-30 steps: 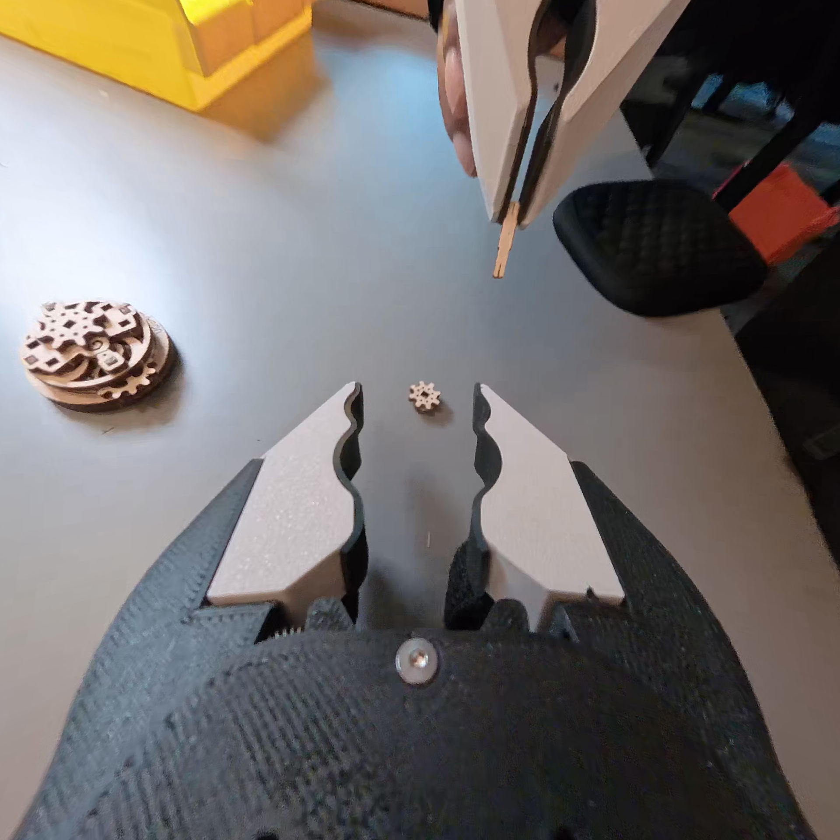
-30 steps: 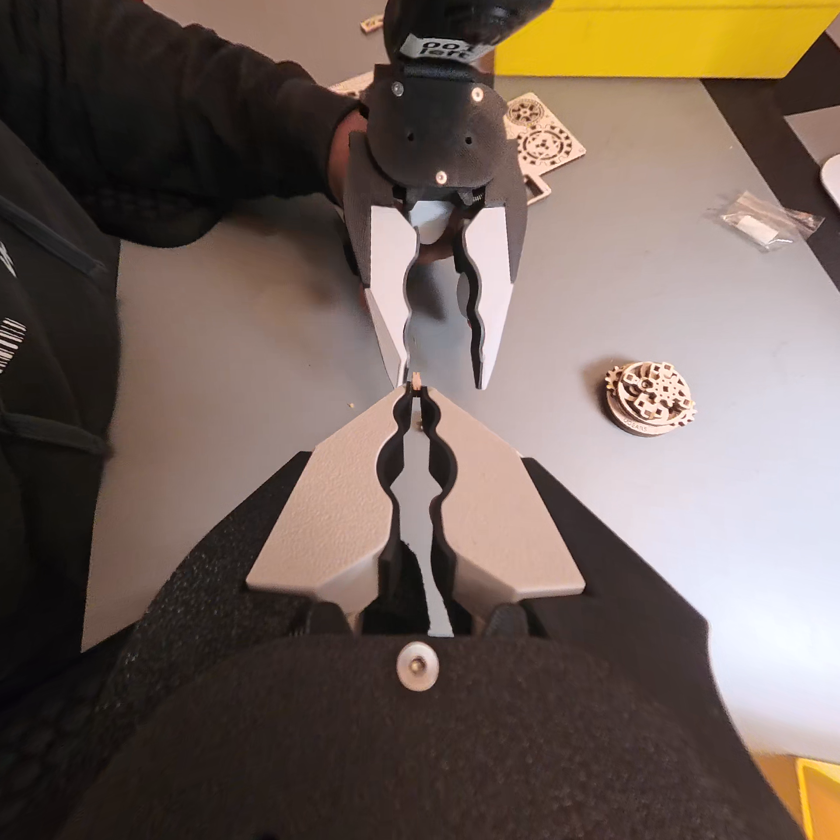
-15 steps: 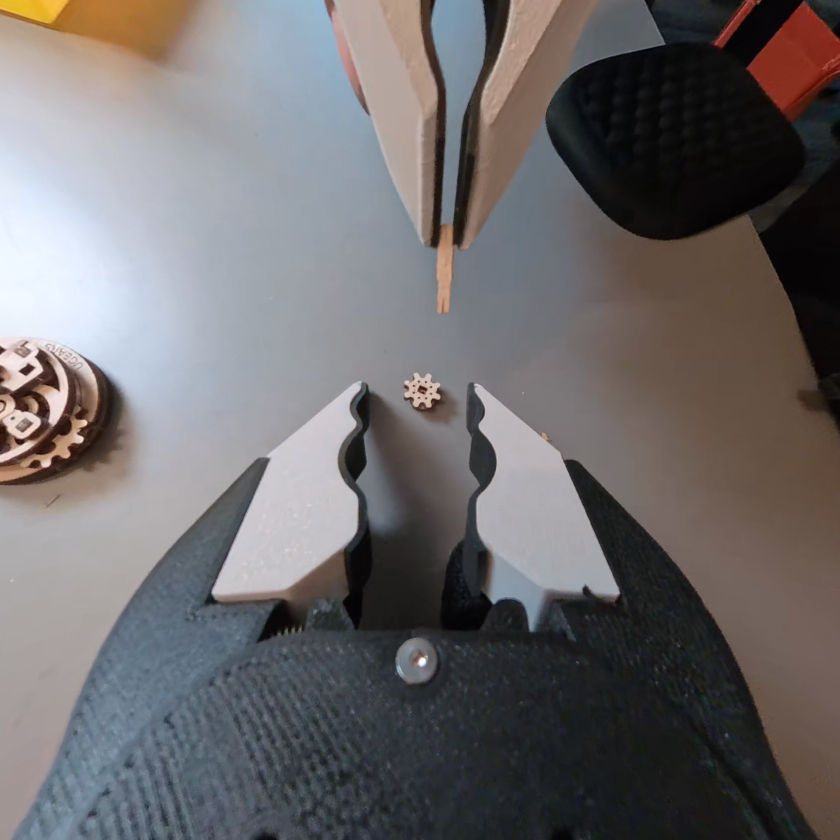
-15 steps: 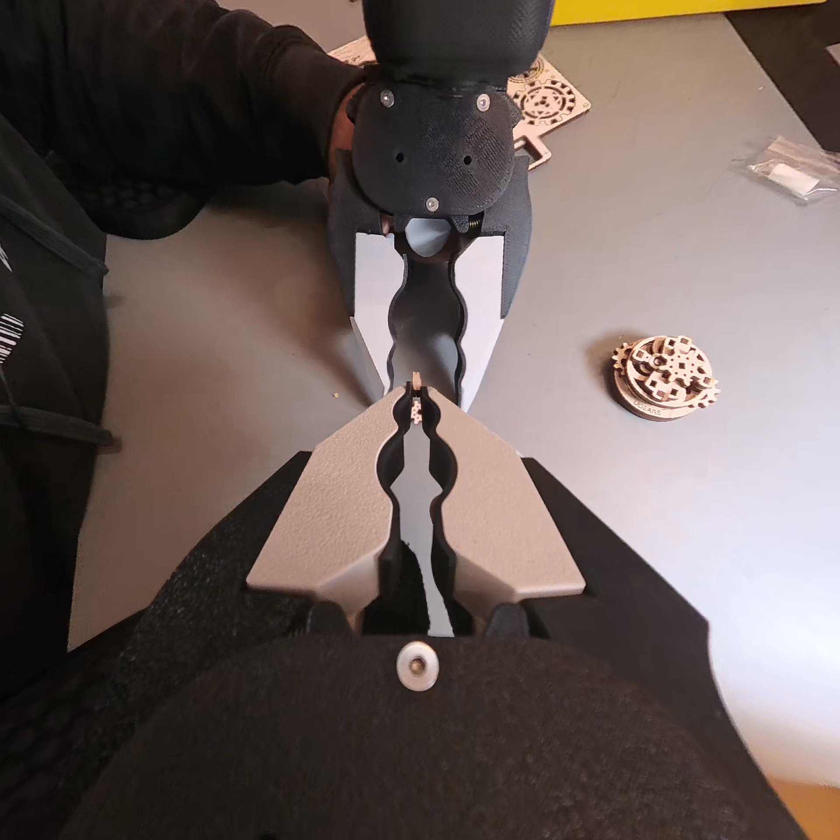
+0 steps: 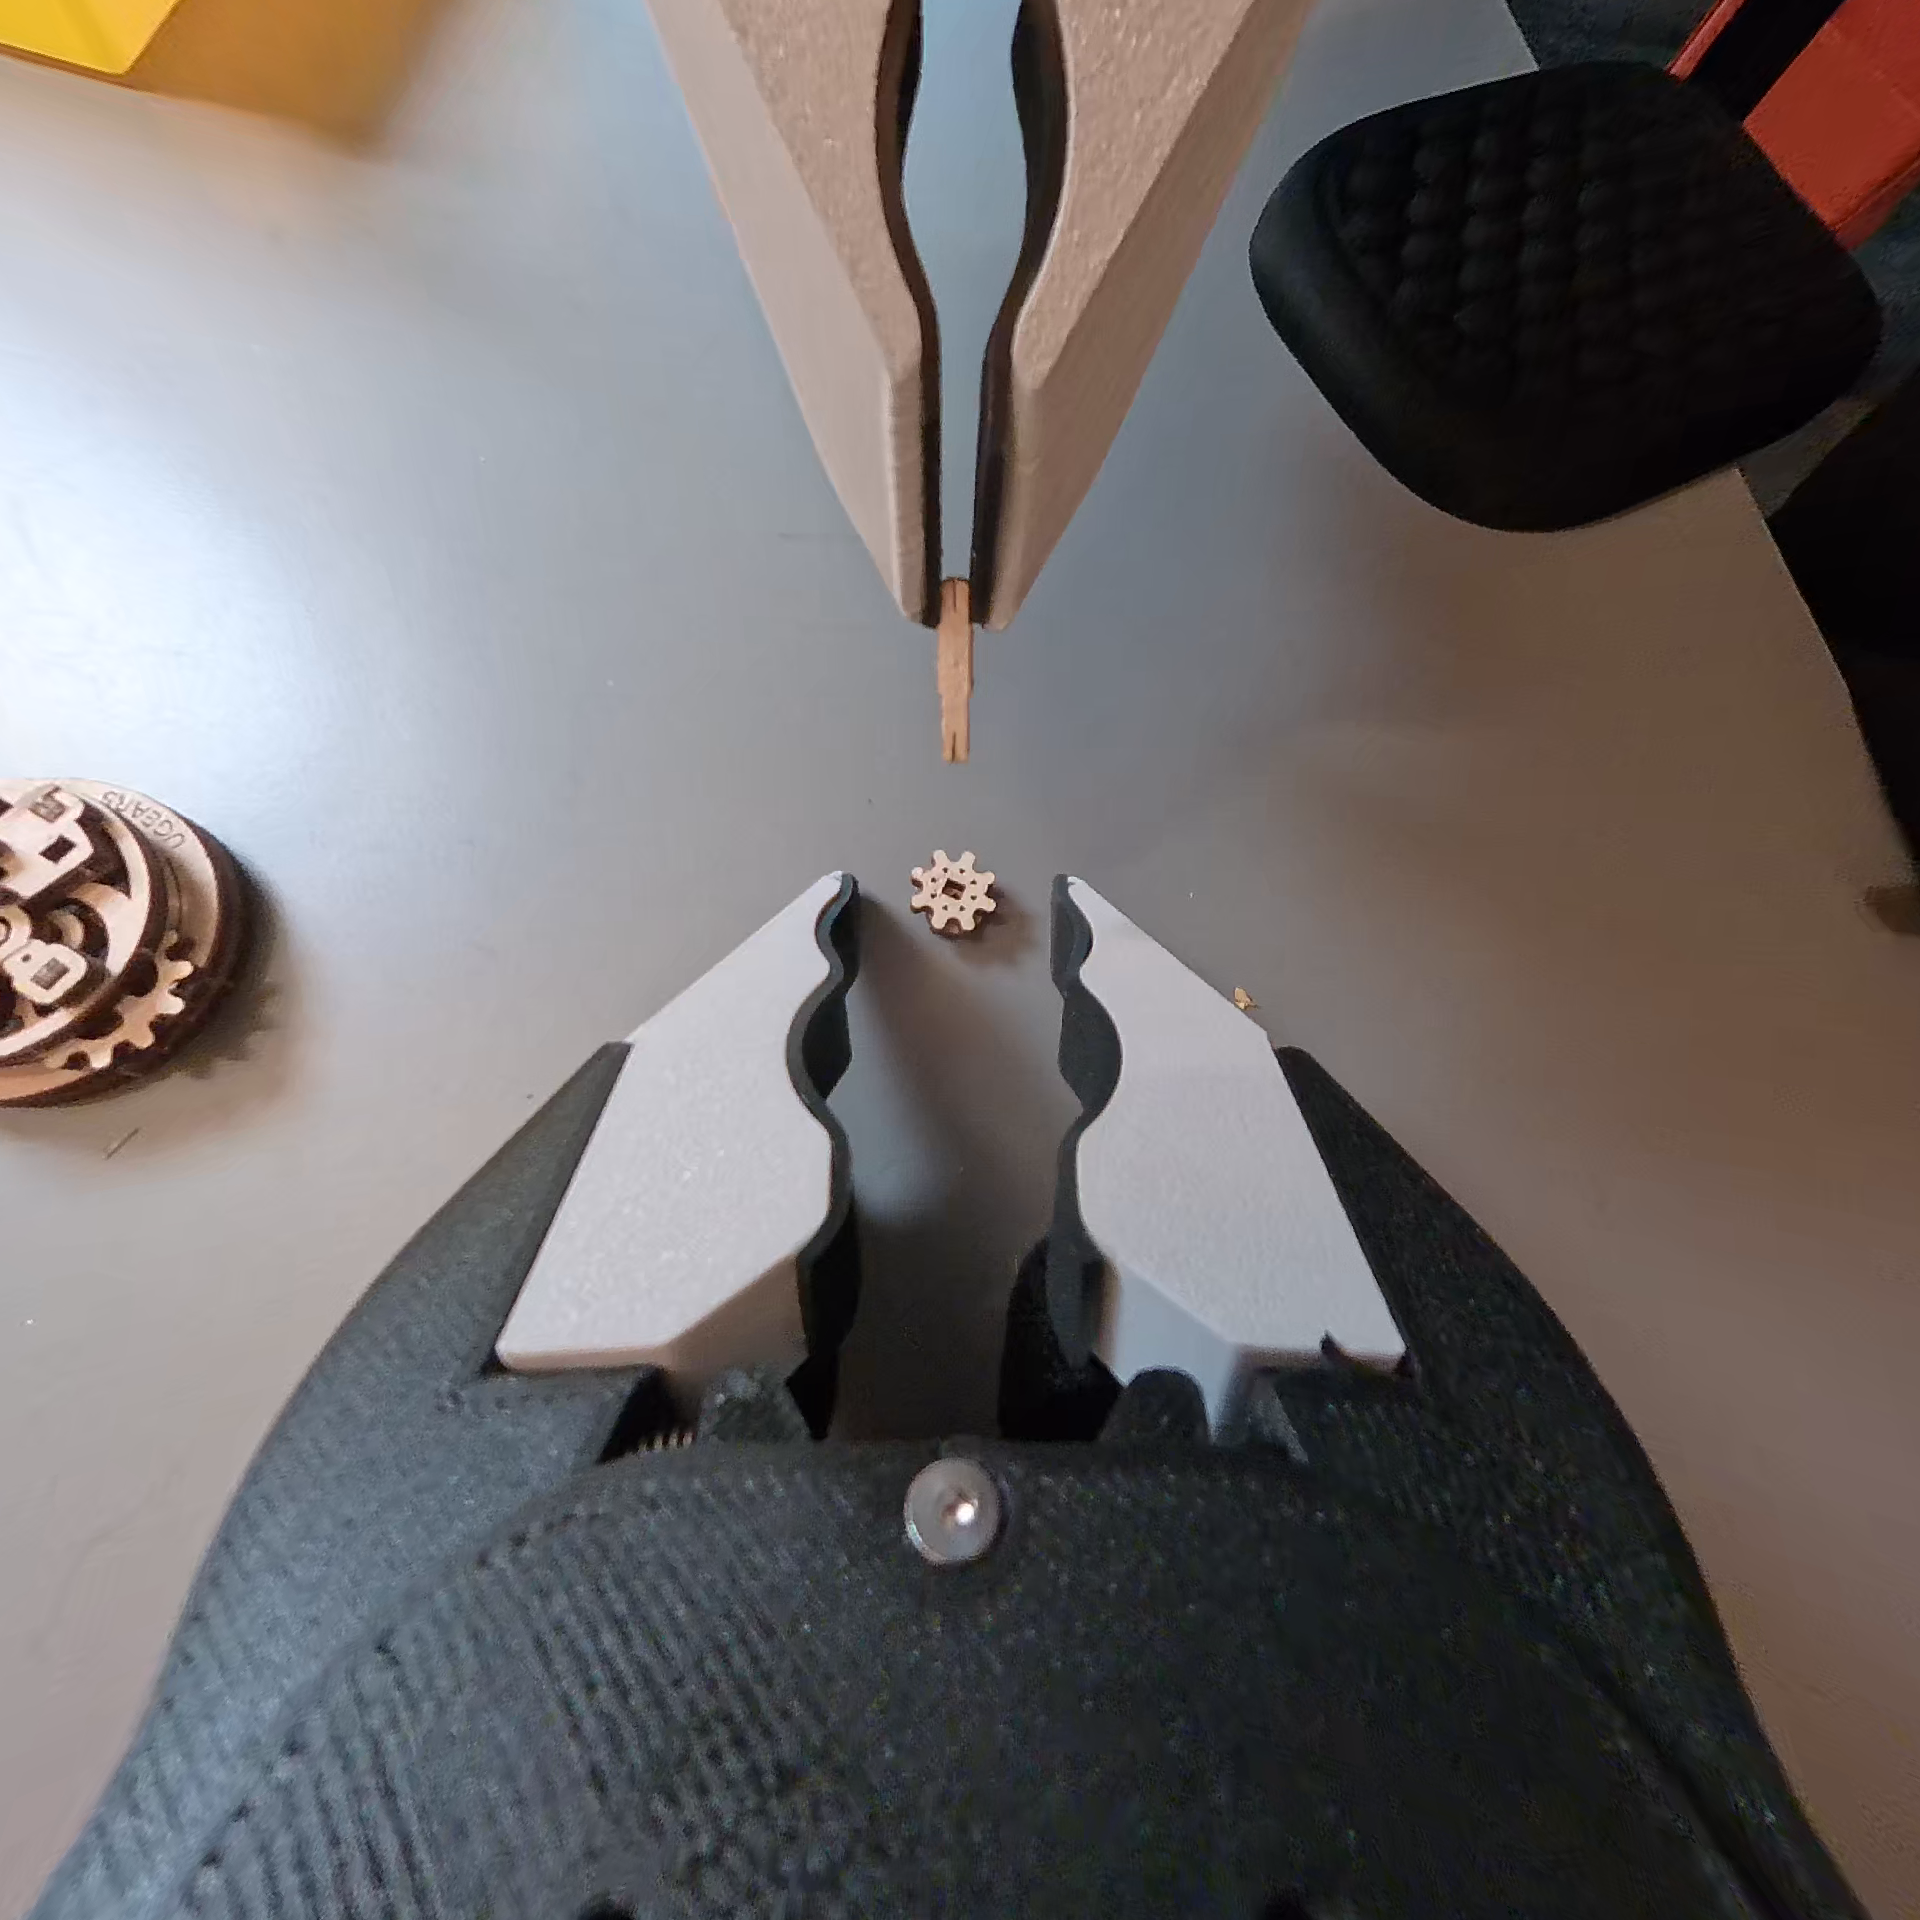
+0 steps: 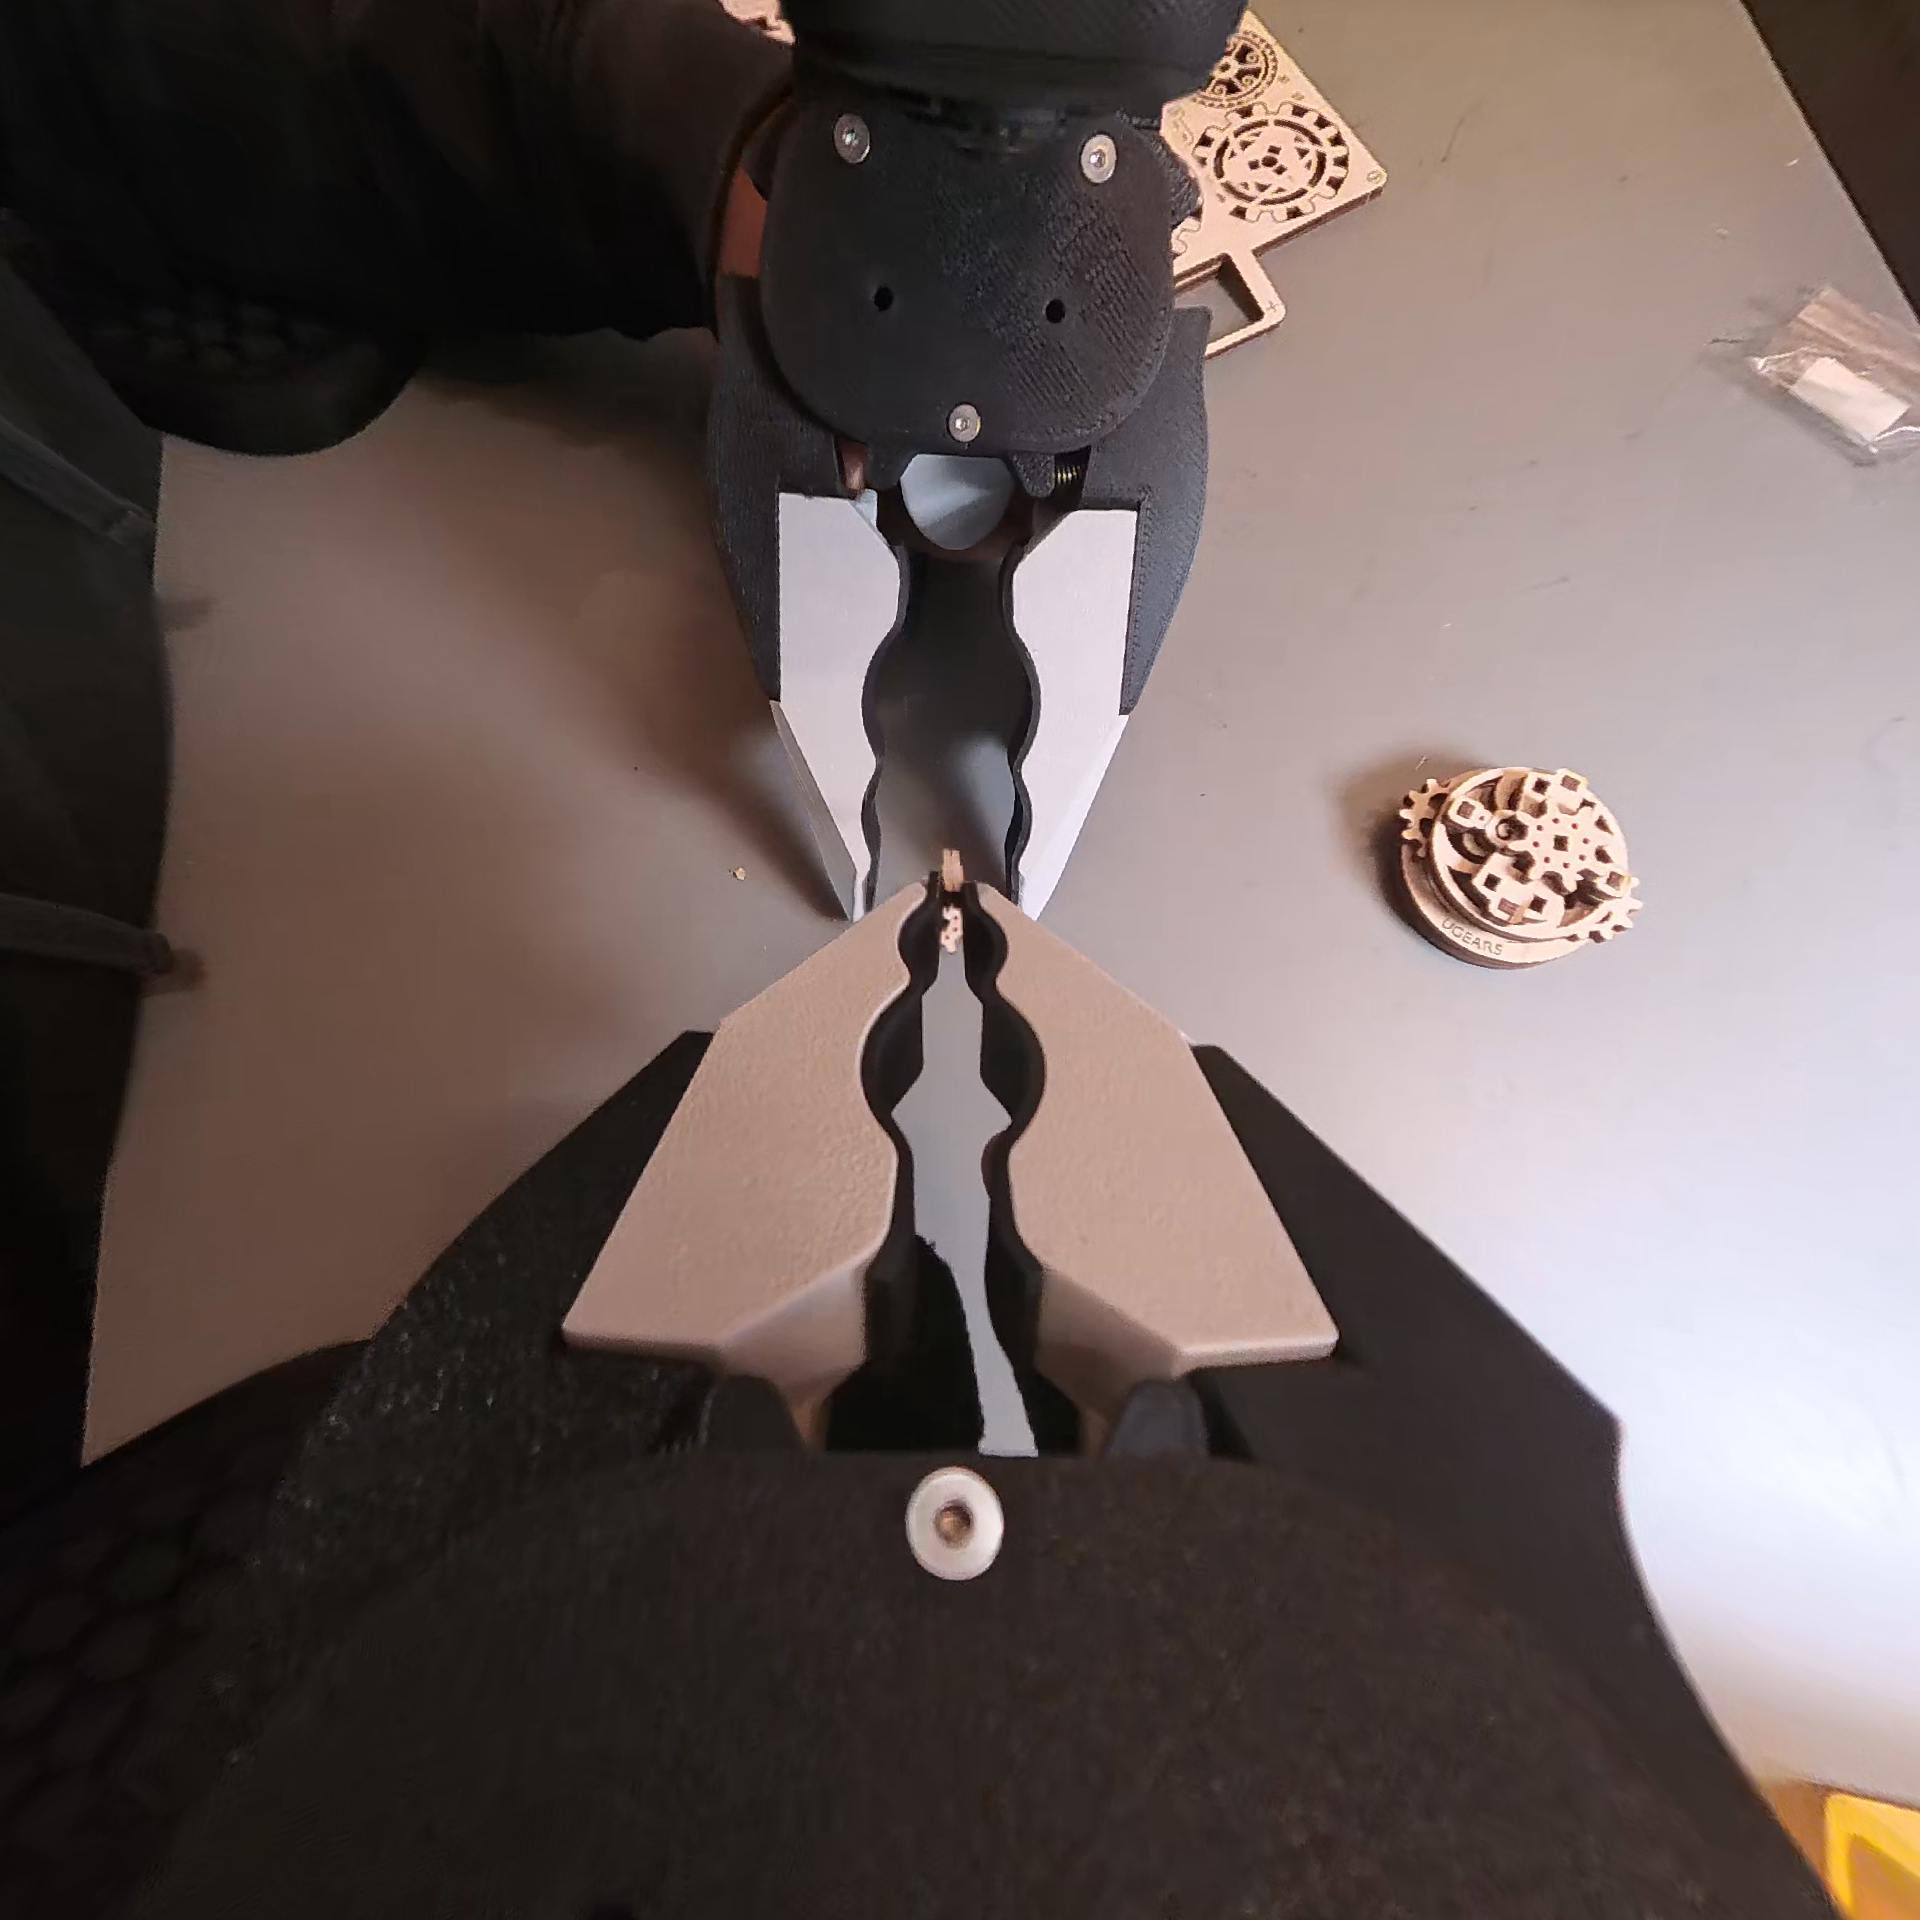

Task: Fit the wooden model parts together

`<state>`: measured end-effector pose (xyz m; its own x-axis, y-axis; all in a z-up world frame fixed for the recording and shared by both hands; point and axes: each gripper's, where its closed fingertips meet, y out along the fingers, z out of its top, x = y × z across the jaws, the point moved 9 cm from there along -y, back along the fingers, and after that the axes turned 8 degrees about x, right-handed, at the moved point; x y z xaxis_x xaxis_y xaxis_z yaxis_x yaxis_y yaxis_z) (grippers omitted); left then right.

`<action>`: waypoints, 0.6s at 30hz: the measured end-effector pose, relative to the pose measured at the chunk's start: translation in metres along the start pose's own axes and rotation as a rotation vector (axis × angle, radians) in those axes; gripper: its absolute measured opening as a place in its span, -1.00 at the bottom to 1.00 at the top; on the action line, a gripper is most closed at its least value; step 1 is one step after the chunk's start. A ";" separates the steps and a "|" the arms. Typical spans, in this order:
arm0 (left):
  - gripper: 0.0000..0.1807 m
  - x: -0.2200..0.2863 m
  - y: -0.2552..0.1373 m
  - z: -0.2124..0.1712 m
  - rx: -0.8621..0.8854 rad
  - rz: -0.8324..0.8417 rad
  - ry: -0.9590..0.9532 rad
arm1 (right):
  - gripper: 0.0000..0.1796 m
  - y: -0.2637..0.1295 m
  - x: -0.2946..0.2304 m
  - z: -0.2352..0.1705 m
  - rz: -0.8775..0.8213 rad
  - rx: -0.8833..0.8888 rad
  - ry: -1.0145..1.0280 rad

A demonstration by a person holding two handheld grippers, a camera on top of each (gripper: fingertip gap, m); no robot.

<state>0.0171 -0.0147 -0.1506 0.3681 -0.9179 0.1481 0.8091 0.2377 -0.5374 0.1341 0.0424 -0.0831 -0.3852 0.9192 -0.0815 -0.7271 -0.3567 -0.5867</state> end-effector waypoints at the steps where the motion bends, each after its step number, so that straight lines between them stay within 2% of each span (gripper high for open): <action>1: -0.61 0.000 0.000 0.000 0.000 0.002 0.001 | -0.99 0.000 0.000 0.000 0.009 -0.004 -0.013; 6: -0.59 0.001 -0.002 -0.001 0.005 0.004 -0.002 | -0.99 0.003 -0.005 0.003 0.103 -0.013 -0.161; 12: -0.59 0.001 -0.006 -0.003 0.013 0.012 -0.008 | -0.99 0.016 -0.005 0.004 0.173 -0.169 -0.433; 18: -0.62 0.001 -0.005 -0.004 0.001 0.010 0.005 | -0.99 0.030 -0.002 0.007 0.242 -0.310 -0.554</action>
<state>0.0121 -0.0182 -0.1507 0.3739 -0.9170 0.1388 0.8058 0.2471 -0.5382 0.1093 0.0283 -0.0953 -0.8109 0.5690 0.1366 -0.4188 -0.4013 -0.8146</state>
